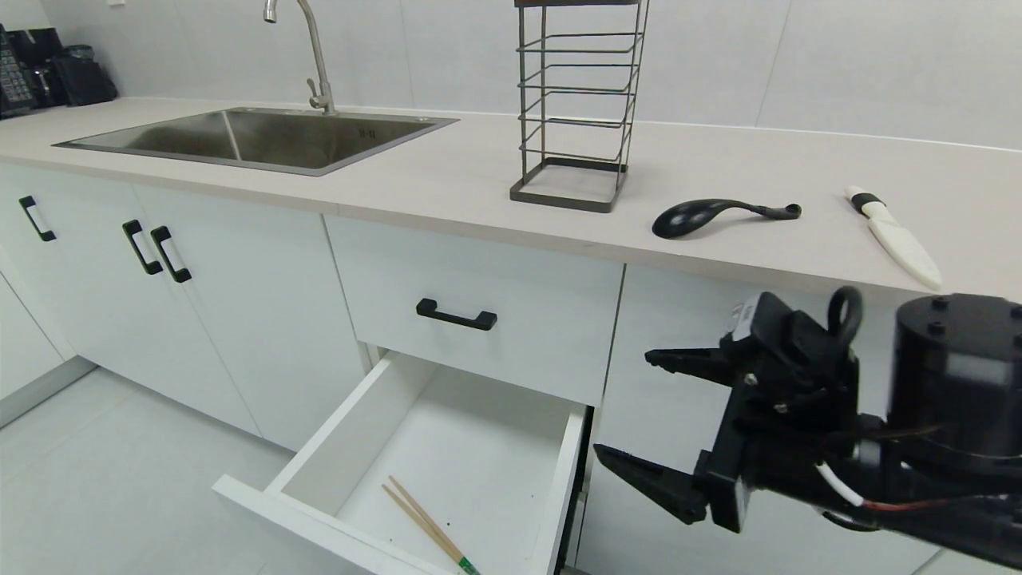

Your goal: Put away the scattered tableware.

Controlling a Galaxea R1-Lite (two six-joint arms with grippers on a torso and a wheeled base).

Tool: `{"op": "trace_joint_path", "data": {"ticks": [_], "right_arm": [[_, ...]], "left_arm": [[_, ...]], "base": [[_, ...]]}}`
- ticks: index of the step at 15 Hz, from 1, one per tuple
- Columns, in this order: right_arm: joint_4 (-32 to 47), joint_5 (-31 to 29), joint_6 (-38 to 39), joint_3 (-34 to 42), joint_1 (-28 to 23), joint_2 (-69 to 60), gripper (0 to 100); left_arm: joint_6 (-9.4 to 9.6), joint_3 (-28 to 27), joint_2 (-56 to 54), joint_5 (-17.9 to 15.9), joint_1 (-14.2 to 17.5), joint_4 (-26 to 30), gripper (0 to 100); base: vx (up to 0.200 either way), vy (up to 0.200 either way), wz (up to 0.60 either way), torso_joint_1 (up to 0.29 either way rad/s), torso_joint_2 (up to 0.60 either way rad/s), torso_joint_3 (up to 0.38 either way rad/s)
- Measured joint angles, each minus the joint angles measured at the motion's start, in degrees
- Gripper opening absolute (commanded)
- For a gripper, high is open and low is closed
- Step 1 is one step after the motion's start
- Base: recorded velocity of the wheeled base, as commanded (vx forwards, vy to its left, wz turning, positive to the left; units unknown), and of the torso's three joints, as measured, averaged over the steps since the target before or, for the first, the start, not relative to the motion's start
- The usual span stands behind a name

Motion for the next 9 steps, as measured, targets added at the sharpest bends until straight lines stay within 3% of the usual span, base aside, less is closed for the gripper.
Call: {"op": "trace_joint_path", "data": {"ticks": [5, 9], "right_arm": [[0.5, 1.6, 0.2, 2.9, -1.6, -6.1, 100], [0.2, 1.1, 1.6, 6.9, 1.7, -7.2, 100]], "left_arm": [[0.0, 0.0, 0.0, 0.0, 0.0, 0.0, 100], [0.0, 0.0, 0.0, 0.0, 0.0, 0.0, 100]], "base": [[0.0, 0.0, 0.0, 0.0, 0.0, 0.0], [0.0, 0.0, 0.0, 0.0, 0.0, 0.0]]}}
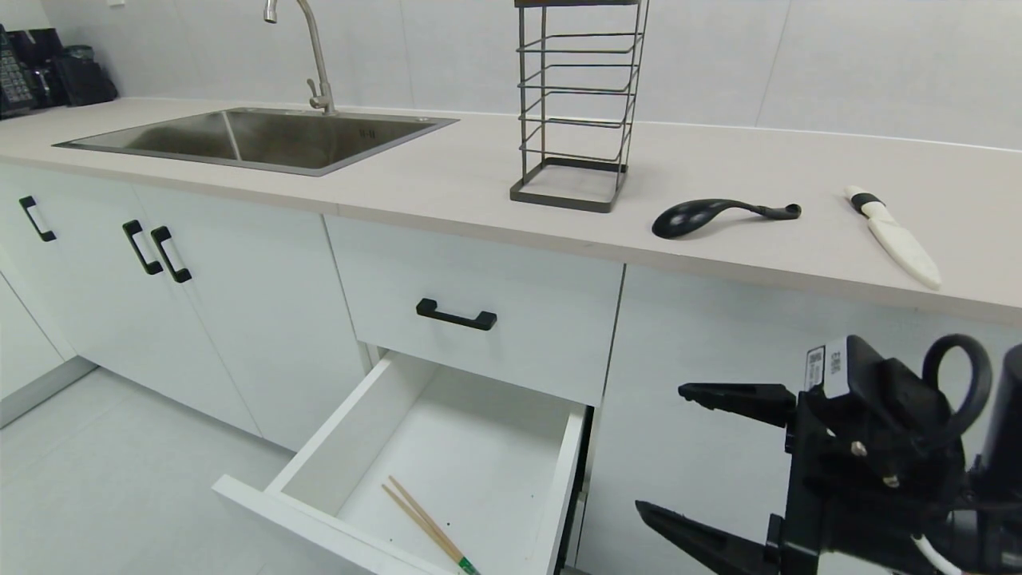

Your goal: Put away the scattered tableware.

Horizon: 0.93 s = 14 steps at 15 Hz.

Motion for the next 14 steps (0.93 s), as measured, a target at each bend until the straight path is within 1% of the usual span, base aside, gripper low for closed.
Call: {"op": "trace_joint_path", "data": {"ticks": [2, 4, 7, 9, 11, 14], "right_arm": [[-0.1, -0.1, 3.0, 1.2, 1.9, -0.5, 100], [-0.1, 0.0, 3.2, 1.8, 2.7, -0.8, 100], [-0.2, 0.2, 3.3, 1.9, 3.5, -1.0, 100], [0.1, 0.3, 3.3, 1.9, 4.1, -1.1, 100], [0.2, 0.4, 3.4, 1.9, 4.7, -1.0, 100], [0.2, 0.5, 3.4, 1.8, 5.2, -1.1, 100]], "left_arm": [[0.0, 0.0, 0.0, 0.0, 0.0, 0.0, 100], [0.0, 0.0, 0.0, 0.0, 0.0, 0.0, 100], [0.0, 0.0, 0.0, 0.0, 0.0, 0.0, 100], [-0.02, 0.0, 0.0, 0.0, 0.0, 0.1, 100], [0.0, 0.0, 0.0, 0.0, 0.0, 0.1, 100], [0.0, 0.0, 0.0, 0.0, 0.0, -0.1, 100]], "base": [[0.0, 0.0, 0.0, 0.0, 0.0, 0.0], [0.0, 0.0, 0.0, 0.0, 0.0, 0.0], [0.0, 0.0, 0.0, 0.168, -0.11, -0.048], [0.0, 0.0, 0.0, 0.249, -0.09, -0.173], [0.0, 0.0, 0.0, 0.251, -0.43, -0.251], [0.0, 0.0, 0.0, 0.181, -0.65, -0.177]]}}
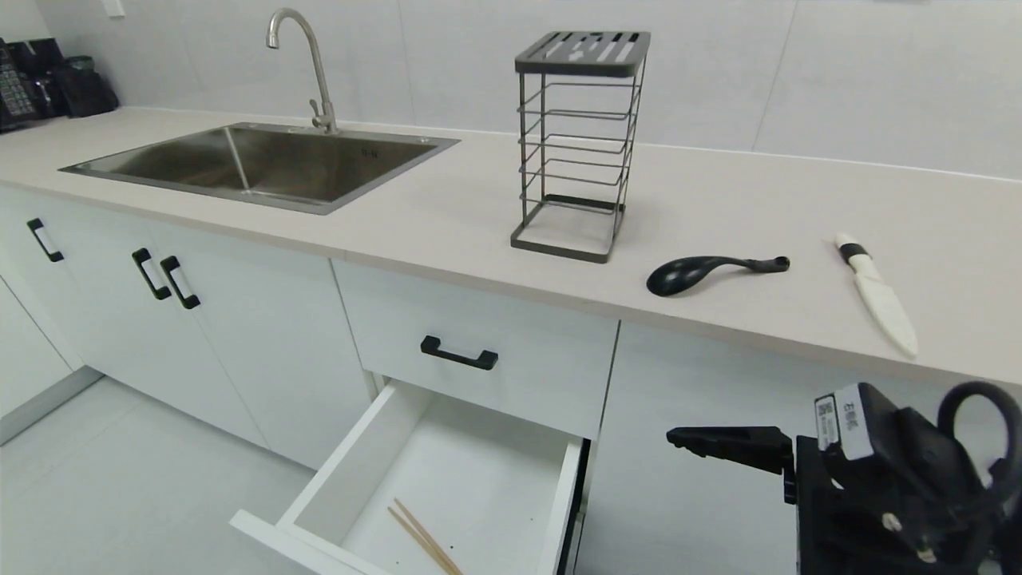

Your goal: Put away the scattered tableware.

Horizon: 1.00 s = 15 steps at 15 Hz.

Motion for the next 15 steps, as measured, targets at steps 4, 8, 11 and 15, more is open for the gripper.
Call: {"op": "trace_joint_path", "data": {"ticks": [4, 8, 11, 15], "right_arm": [[0.3, 0.1, 0.1, -0.1, 0.2, 0.1, 100], [0.3, 3.3, 0.3, -1.9, 0.1, 1.0, 100], [1.4, 5.5, 0.5, -5.4, -0.4, 2.8, 100], [6.9, 8.1, 0.5, -10.0, -2.0, 4.7, 100]], "left_arm": [[0.0, 0.0, 0.0, 0.0, 0.0, 0.1, 100], [0.01, 0.0, 0.0, 0.0, 0.0, 0.1, 100], [0.0, 0.0, 0.0, 0.0, 0.0, 0.1, 100], [0.0, 0.0, 0.0, 0.0, 0.0, 0.1, 100]], "base": [[0.0, 0.0, 0.0, 0.204, -0.49, -0.217], [0.0, 0.0, 0.0, 0.225, -0.5, -0.223], [0.0, 0.0, 0.0, 0.354, -0.49, -0.246], [0.0, 0.0, 0.0, 0.282, -0.51, -0.245]]}}
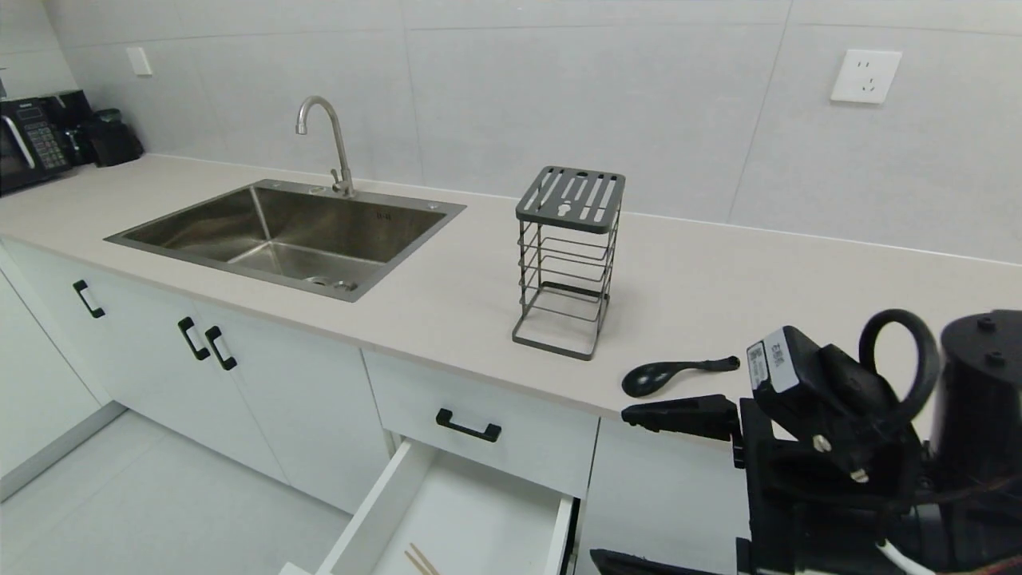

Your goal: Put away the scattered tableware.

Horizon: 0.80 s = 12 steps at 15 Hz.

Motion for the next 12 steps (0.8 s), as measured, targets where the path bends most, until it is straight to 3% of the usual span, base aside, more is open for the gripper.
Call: {"op": "trace_joint_path", "data": {"ticks": [7, 10, 12], "right_arm": [[1.0, 3.0, 0.7, -2.5, -3.4, 3.1, 100], [1.1, 4.0, 1.5, -2.7, -4.5, 3.9, 100], [1.1, 8.2, 1.8, -3.6, -6.2, 5.5, 100]], "left_arm": [[0.0, 0.0, 0.0, 0.0, 0.0, 0.0, 100], [0.0, 0.0, 0.0, 0.0, 0.0, 0.0, 100], [0.0, 0.0, 0.0, 0.0, 0.0, 0.0, 100]], "base": [[0.0, 0.0, 0.0, 0.281, -0.54, -0.258], [0.0, 0.0, 0.0, 0.084, -0.16, -0.079], [0.0, 0.0, 0.0, 0.0, 0.0, 0.0]]}}
